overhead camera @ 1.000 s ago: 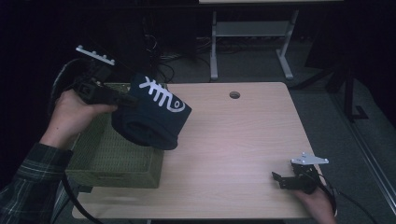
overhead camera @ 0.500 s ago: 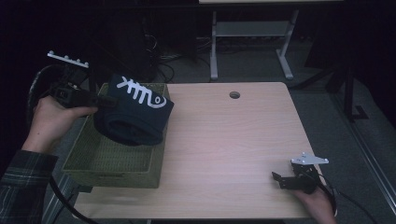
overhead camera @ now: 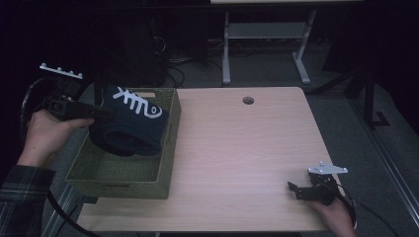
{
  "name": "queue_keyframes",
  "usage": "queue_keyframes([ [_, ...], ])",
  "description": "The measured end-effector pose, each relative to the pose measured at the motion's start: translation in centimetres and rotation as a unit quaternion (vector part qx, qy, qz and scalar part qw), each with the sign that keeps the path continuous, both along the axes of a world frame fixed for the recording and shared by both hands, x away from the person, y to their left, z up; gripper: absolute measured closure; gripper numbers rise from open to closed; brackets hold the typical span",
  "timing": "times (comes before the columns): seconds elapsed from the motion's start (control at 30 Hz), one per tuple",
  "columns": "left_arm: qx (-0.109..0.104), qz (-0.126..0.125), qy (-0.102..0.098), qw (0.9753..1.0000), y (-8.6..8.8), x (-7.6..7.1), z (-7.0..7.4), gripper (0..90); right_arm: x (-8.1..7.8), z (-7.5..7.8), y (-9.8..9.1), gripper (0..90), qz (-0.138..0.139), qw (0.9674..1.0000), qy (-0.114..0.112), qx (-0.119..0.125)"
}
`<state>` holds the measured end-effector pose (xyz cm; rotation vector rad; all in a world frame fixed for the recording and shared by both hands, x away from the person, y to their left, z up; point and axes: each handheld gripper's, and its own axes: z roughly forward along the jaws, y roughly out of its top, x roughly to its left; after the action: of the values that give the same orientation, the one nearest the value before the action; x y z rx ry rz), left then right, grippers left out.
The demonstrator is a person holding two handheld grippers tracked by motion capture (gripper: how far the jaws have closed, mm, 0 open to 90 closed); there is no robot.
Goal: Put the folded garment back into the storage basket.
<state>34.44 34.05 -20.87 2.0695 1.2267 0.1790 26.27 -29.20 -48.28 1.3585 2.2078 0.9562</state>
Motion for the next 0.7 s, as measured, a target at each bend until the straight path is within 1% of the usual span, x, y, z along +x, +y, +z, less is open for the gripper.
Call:
queue_keyframes([
  [0.13,-0.003,0.001,0.005,1.0,0.2,0.0,-0.9,74.6,0.0,0.0,0.0,9.3,0.0,1.0,0.0,0.0],
  [0.17,-0.006,0.006,0.005,0.9999,0.2,0.0,-1.0,74.6,0.0,0.0,0.0,9.3,0.0,1.0,0.0,0.0],
  [0.37,-0.005,0.01,0.009,0.9999,0.9,0.0,-1.5,74.6,0.0,0.0,0.0,9.3,0.001,1.0,0.001,0.0],
  [0.4,-0.009,0.013,0.01,0.9998,1.0,0.0,-1.7,74.6,0.0,0.0,0.0,9.4,0.001,1.0,0.001,-0.001],
  [0.43,-0.008,0.013,0.011,0.9998,1.1,0.0,-1.8,74.6,0.0,0.0,0.0,9.3,0.001,1.0,0.001,-0.001],
  [0.7,-0.02,0.02,0.026,0.9993,1.5,0.4,-3.8,74.6,0.0,0.0,0.0,9.3,0.001,1.0,0.0,0.0],
])
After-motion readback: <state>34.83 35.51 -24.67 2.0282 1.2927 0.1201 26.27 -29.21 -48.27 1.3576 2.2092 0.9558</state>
